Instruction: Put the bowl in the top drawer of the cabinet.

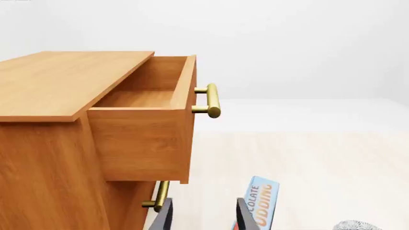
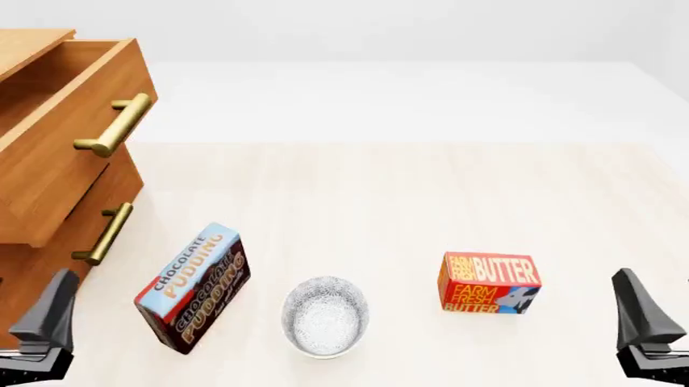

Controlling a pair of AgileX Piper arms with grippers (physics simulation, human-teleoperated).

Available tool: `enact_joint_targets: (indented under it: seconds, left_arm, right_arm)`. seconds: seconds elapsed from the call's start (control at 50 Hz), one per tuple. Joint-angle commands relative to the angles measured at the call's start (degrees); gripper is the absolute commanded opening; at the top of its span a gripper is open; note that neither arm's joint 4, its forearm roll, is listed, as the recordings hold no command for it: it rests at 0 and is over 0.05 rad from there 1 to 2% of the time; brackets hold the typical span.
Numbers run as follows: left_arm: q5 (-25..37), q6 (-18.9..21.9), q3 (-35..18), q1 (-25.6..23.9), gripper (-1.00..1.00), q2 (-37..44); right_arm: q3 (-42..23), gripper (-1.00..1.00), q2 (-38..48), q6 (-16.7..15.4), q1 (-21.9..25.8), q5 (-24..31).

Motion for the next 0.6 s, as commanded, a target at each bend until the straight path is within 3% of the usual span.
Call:
enact_joint_targets:
  seconds: [0.02,0.34,0.6]
  left_arm:
    - [-0.01,0.57,-0.25,-0.28,1.0,0.27]
    - [0.17,0.65,-1.41,-1.06,1.0,0.34]
    - [2.75,3.87,-4.78,-4.44,1.0,-0.09]
  right_arm:
    - [-0.11,1.0,0.68,0.95,-1.11,-0.09]
    - [-0.11,1.0,0.67,0.9,-1.06,-0.09]
    - [-0.11,1.0,0.67,0.9,-1.05,-0.09]
